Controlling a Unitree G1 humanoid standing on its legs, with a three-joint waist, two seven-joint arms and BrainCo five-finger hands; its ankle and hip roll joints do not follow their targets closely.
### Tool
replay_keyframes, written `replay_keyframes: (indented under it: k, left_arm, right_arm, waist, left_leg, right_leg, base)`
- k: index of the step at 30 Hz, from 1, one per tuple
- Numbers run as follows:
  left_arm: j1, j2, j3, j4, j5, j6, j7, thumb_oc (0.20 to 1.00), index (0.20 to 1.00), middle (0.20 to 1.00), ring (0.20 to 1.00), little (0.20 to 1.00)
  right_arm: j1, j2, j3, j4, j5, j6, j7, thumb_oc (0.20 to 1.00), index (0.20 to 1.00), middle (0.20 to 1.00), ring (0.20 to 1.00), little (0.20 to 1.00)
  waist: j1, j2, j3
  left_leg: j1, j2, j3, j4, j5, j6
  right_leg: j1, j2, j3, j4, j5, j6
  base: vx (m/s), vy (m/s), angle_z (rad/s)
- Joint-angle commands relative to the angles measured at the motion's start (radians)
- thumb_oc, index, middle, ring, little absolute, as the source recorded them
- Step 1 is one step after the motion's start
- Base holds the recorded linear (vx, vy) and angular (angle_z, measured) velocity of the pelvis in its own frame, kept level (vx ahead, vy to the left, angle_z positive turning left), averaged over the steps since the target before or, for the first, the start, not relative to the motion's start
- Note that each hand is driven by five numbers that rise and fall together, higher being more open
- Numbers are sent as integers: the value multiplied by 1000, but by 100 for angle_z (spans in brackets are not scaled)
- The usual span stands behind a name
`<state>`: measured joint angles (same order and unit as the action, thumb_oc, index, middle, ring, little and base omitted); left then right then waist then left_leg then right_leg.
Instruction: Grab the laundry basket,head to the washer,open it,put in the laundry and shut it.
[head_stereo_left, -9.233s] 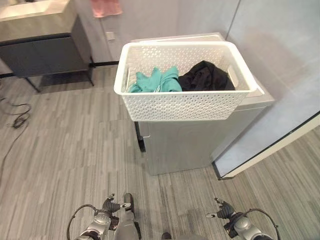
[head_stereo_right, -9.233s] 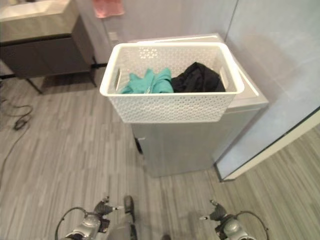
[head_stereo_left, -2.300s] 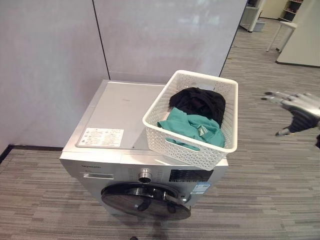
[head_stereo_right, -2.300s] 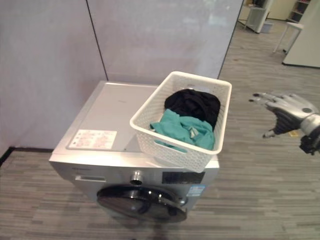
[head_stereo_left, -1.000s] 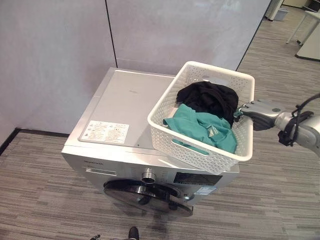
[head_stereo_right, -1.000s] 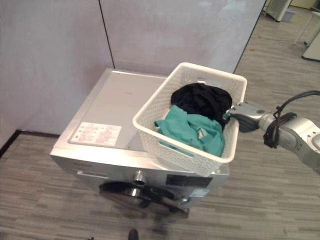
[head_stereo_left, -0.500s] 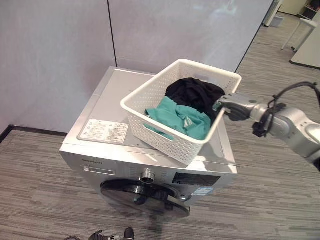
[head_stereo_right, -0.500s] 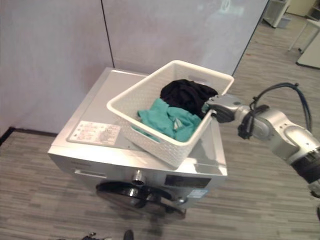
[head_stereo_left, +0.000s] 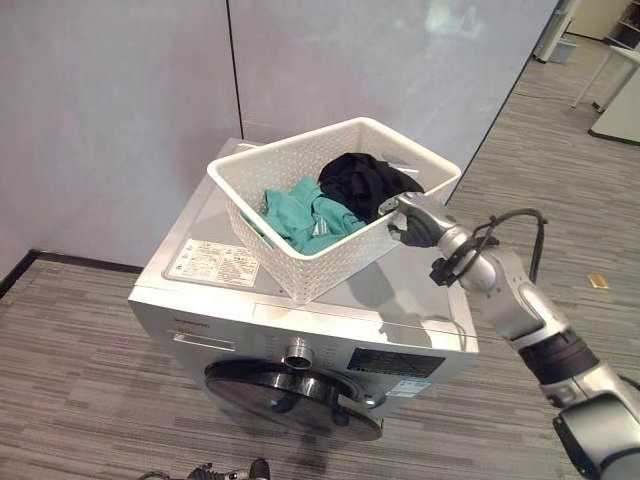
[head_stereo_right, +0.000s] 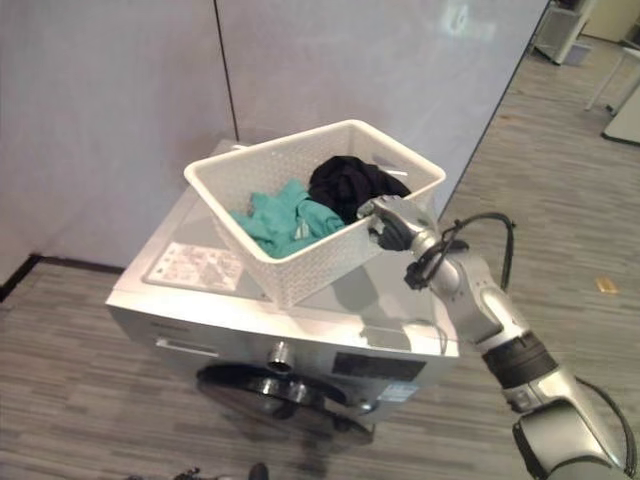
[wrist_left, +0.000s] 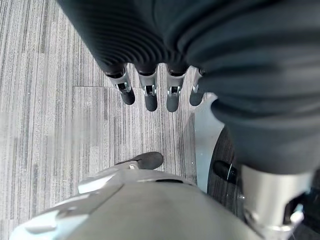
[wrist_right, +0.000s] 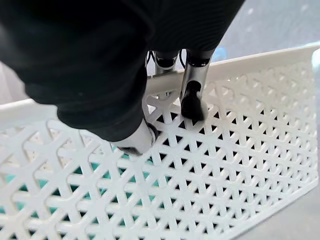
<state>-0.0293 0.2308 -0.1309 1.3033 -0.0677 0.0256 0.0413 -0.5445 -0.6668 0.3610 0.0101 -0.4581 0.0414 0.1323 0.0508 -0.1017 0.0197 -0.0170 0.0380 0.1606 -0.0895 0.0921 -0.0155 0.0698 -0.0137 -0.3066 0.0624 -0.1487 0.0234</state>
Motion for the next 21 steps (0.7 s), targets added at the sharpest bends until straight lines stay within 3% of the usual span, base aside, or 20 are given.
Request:
replay_keyframes:
  k: [1,11,15,18,21]
  left_arm:
    - [-34,21,17,25,26,-4,28,1000,1000,1000,1000,1000]
    - [-21,24,51,9,61,-7,32,1000,1000,1000,1000,1000]
    - [-13,31,67,4,68,-19,33,1000,1000,1000,1000,1000]
    - [-9,32,63,0,66,-24,33,1000,1000,1000,1000,1000]
    - [4,36,33,4,64,-46,23,1000,1000,1000,1000,1000]
  right_arm:
    - [61,7,-91,-77,-51,-4,-62,1000,1000,1000,1000,1000]
    - [298,-78,-354,-347,-95,-71,-89,1000,1000,1000,1000,1000]
    - [374,-159,-504,-431,-50,-118,-127,1000,1000,1000,1000,1000]
    - [384,-202,-546,-447,-16,-136,-137,1000,1000,1000,1000,1000]
    - [289,-378,-507,-487,129,-240,-101,1000,1000,1000,1000,1000]
  waist:
    - [13,-40,-22]
    - [-7,-45,-32]
    - [-23,-52,-39]
    - [-25,-55,-41]
    - [-12,-72,-45]
  left_leg:
    - [36,-30,-22,2,-64,-11]
    - [39,-32,-29,2,-71,-9]
    - [46,-31,-27,2,-75,-9]
    - [46,-31,-26,2,-75,-9]
    - [51,-30,-27,2,-80,-13]
  right_leg:
    - [9,-48,134,-105,186,102]
    - [10,-44,122,-85,174,102]
    - [10,-42,124,-81,172,104]
    - [9,-42,124,-82,173,105]
    - [16,-42,125,-85,170,107]
  base:
    - [18,-8,7]
    - [5,-1,1]
    - [0,0,0]
    - [0,0,0]
    - [0,0,0]
